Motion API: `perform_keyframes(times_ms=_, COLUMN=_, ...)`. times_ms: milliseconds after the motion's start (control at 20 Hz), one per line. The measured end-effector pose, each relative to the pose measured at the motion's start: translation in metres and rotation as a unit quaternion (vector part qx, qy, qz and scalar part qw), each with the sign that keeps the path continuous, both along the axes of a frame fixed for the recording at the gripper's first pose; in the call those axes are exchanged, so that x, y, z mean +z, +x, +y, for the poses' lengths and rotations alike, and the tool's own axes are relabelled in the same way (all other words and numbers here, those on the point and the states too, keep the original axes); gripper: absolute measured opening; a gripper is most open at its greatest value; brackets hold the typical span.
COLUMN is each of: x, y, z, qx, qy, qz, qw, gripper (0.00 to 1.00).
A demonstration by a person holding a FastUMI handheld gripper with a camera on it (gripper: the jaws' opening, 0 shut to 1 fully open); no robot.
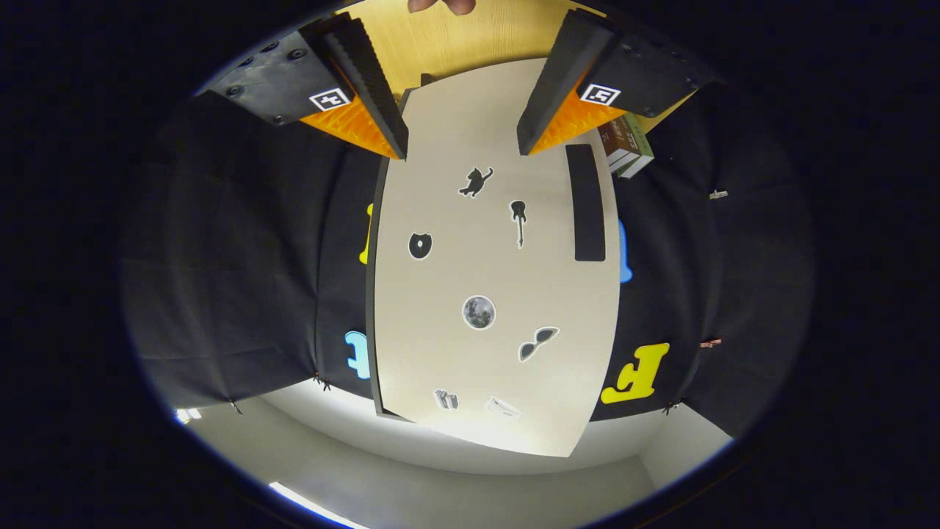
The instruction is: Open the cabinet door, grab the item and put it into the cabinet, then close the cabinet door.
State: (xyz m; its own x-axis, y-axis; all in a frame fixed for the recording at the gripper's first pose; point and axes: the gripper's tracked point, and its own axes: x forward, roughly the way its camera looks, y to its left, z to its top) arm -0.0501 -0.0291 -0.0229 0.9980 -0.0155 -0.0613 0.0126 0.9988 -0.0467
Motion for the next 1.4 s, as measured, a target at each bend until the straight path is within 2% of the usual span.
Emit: perform_keyframes(times_ms=1400, x=0.0026, y=0.0014, z=0.0021, qx=-0.003, qy=-0.007, qz=-0.008, qw=1.000, gripper=0.97)
